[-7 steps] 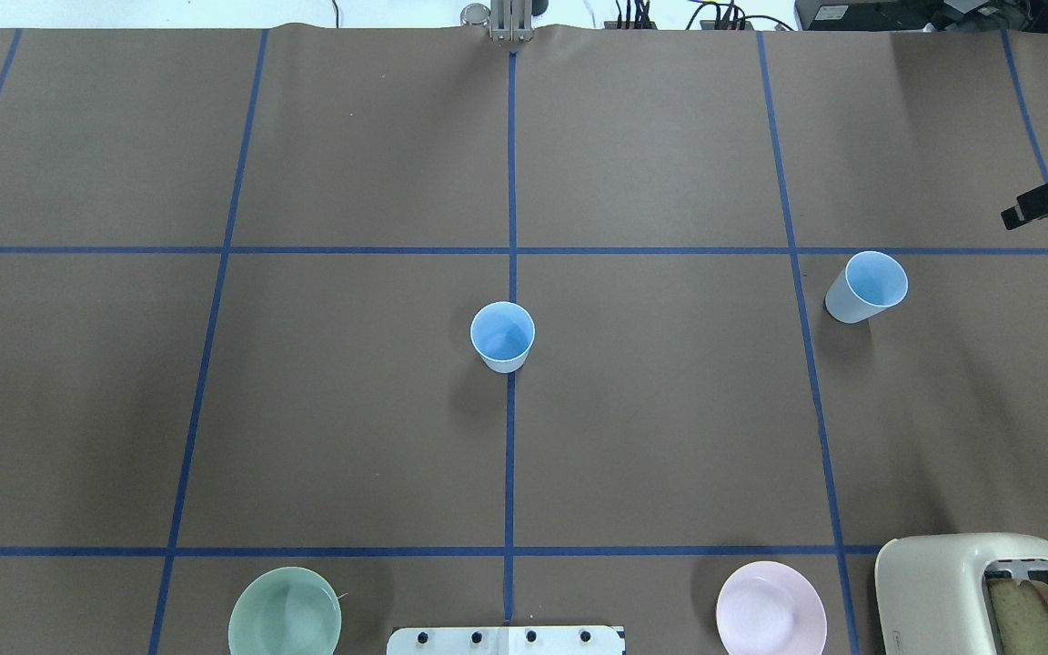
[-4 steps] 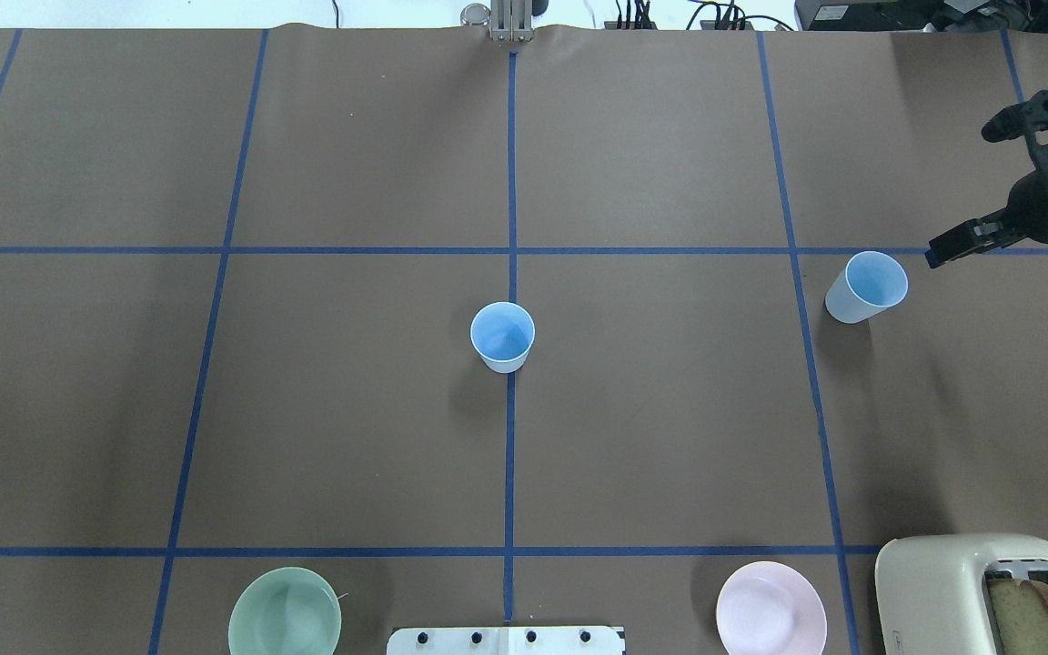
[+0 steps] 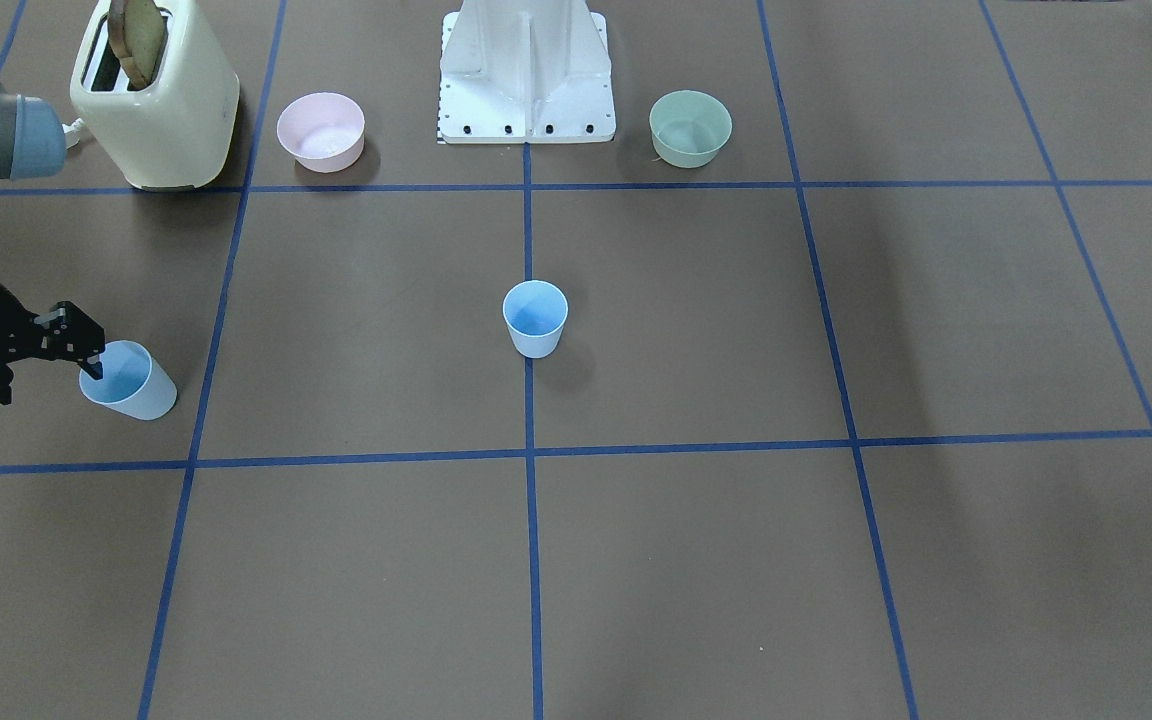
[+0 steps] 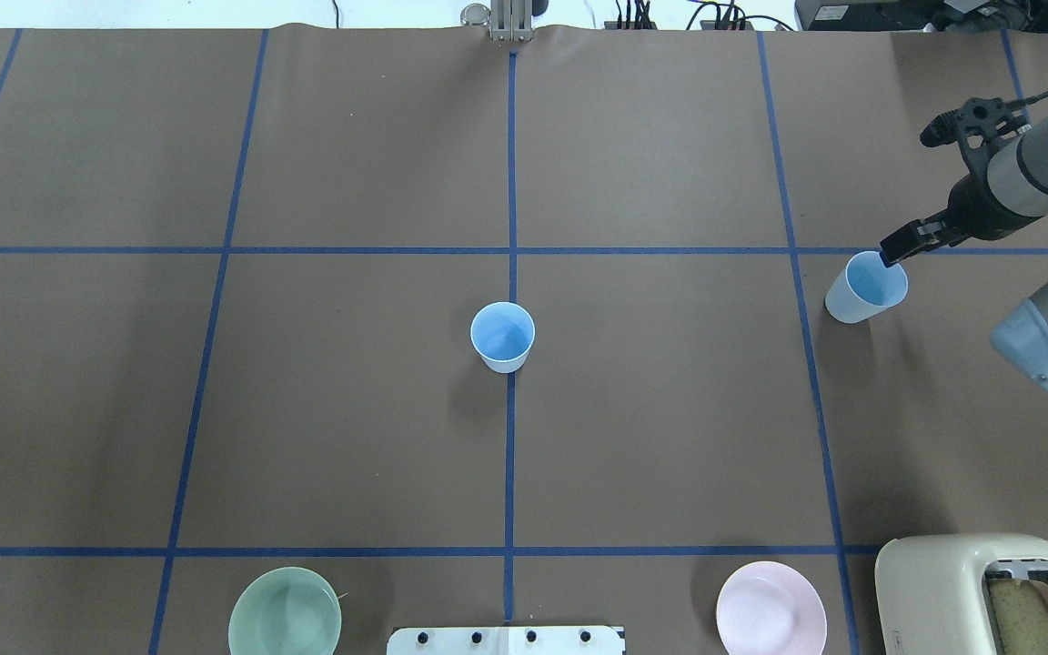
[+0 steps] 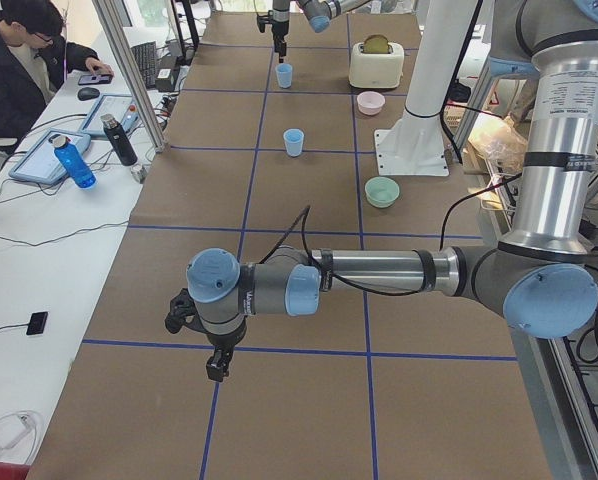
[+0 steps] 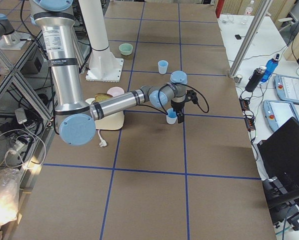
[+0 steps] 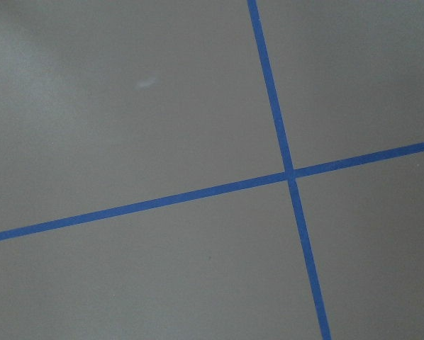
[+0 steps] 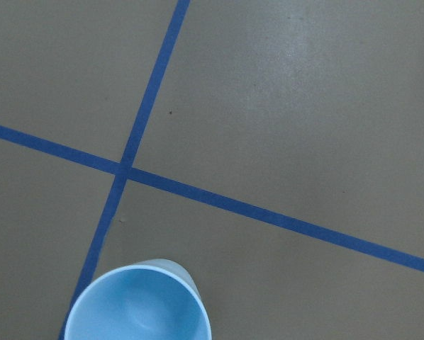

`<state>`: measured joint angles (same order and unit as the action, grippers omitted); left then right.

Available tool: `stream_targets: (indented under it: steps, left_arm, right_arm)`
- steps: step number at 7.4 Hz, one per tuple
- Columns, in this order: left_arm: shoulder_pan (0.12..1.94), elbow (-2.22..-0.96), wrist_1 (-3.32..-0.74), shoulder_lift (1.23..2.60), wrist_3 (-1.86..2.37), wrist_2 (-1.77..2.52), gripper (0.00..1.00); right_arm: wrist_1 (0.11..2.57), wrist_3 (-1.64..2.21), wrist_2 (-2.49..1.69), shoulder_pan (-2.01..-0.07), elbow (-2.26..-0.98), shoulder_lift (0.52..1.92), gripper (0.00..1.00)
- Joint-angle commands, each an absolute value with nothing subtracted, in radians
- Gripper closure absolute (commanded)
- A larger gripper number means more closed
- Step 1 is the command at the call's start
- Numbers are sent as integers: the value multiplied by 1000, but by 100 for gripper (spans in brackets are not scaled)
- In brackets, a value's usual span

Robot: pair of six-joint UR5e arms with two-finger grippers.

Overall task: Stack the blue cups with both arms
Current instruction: 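Move the right gripper to the other light-blue cup and grasp it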

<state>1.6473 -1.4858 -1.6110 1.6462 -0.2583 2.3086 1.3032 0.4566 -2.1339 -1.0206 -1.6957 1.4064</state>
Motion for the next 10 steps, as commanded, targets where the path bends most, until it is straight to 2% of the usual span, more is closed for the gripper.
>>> stream_targets:
  steps: [1,2,3,4,5,6,7,8,10]
  left_arm:
    - [1646,-1485,-1626,1638,-258,2309,2]
    - [1646,-1488,-1628,1638,-258,2309,2]
    - [1646,-1489,-1628,1638,-258,2309,2]
    - [1646,-1489,-1628,1638,-258,2309,2]
    - [1646,-1491,-1628,1638,-258,2309,2]
    - [1646,-1493,-1628,1638,-258,2309,2]
    - [1646,-1494,-1628,1638,-258,2309,2]
    - [1646,-1496,-1628,1638,-258,2309,2]
    - [1646,-1493,-1628,1637,-255,2309,2]
  right_arm:
    - [1277,462,-2138,-1014,-1663,1397,14]
    - [1269,462,-2138,-1011,-1657,1404,21]
    - [1267,463,-2140,-1008,-1649,1404,39]
    - [1269,465,-2141,-1005,-1649,1404,64]
    - [1269,466,-2141,-990,-1649,1404,69]
    - [1267,466,-2143,-976,-1651,1404,69]
    - [1267,466,-2149,-976,-1666,1404,95]
    - [1267,465,-2169,-979,-1678,1404,100]
    - [1282,466,-2228,-1029,-1748,1404,100]
